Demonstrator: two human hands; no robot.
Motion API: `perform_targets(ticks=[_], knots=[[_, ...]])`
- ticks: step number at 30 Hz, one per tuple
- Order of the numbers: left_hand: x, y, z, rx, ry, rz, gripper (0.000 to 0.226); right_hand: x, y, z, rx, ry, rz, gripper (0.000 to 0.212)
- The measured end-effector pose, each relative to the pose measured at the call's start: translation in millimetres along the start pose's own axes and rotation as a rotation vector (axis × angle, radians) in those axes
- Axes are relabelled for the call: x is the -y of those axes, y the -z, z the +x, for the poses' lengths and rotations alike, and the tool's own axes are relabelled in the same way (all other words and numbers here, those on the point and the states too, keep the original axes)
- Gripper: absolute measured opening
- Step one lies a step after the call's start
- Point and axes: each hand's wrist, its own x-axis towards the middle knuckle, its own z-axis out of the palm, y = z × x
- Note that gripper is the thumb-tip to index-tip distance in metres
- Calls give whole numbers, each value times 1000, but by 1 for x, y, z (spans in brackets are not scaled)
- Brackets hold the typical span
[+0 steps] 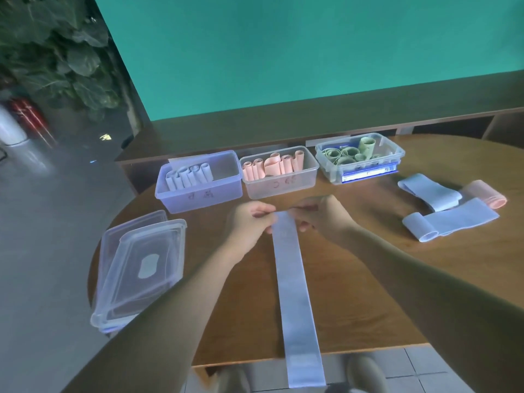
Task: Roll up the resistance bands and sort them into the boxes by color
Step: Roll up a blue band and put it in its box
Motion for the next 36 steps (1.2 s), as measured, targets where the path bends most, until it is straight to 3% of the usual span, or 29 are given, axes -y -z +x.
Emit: perform_targets(ticks=[7, 23, 26, 31, 36], knots=[[32, -21, 19, -107, -8, -107, 22, -35, -14, 25, -62, -10, -41, 9], [50, -40, 72, -310, -172, 19, 26, -47, -27, 85, -261, 44, -105, 21], [51, -39, 65, -322, -184, 100, 29, -47, -27, 77, -258, 38, -116, 34], [51, -35, 35, -343, -199, 90, 20, -46, -24, 31, -228, 54, -192, 34], [47, -33, -14, -261, -160, 73, 16, -50, -32, -26, -127, 164, -307, 36]])
